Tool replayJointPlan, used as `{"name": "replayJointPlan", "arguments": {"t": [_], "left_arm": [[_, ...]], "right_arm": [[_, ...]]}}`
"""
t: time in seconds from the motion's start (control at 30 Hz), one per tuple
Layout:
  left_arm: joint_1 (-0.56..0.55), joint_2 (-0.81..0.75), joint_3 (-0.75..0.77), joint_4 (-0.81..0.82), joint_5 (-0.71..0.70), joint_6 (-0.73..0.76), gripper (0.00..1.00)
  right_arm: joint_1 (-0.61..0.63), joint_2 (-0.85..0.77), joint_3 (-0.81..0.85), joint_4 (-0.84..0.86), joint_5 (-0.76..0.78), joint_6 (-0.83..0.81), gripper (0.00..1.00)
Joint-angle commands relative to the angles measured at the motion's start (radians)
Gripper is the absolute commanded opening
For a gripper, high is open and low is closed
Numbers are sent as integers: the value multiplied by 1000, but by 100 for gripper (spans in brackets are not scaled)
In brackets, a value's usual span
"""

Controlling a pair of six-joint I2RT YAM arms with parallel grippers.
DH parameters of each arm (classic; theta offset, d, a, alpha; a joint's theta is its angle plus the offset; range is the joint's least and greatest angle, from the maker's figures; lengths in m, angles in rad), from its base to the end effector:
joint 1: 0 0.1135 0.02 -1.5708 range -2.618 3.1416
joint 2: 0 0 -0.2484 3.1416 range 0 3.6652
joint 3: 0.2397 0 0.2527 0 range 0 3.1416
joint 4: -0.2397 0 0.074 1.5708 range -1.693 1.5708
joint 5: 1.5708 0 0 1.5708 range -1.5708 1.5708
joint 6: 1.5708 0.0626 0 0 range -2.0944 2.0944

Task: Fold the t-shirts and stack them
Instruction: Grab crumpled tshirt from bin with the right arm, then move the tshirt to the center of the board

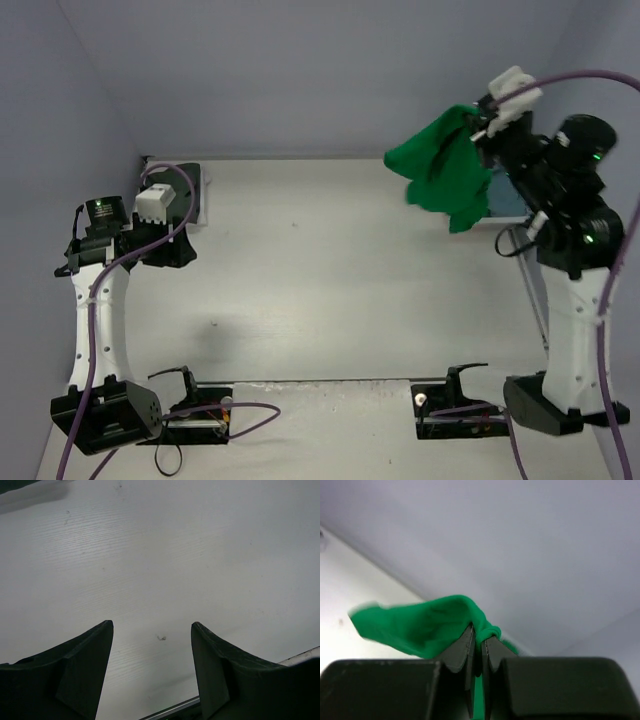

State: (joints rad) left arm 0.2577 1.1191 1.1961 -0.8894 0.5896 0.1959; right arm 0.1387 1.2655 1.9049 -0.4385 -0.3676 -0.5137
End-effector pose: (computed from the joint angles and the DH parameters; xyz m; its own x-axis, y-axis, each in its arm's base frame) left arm 0.2394 0.0271 0.3242 -0.6578 -0.0060 -0.7532 0.2916 0.9199 -0.2620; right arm 0.2309 0.0549 0.5715 0.4069 -0.4062 -0.8182 -0.3190 0.7761 -0.5440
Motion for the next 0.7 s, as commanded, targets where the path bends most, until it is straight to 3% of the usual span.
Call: {"name": "replayJointPlan", "arguments": {"t": [0.0,0.3,0.67], "left_arm": [[9,-13,7,33,53,-12,58],[9,-47,-23,50,139,-19,58],[8,-96,-70,76,184,-35,62]], "right_arm": [[-1,-70,52,15,-71,40,0],[-1,-114,37,15,-168,67,0],[39,-42,-440,15,-321,83,0]]}}
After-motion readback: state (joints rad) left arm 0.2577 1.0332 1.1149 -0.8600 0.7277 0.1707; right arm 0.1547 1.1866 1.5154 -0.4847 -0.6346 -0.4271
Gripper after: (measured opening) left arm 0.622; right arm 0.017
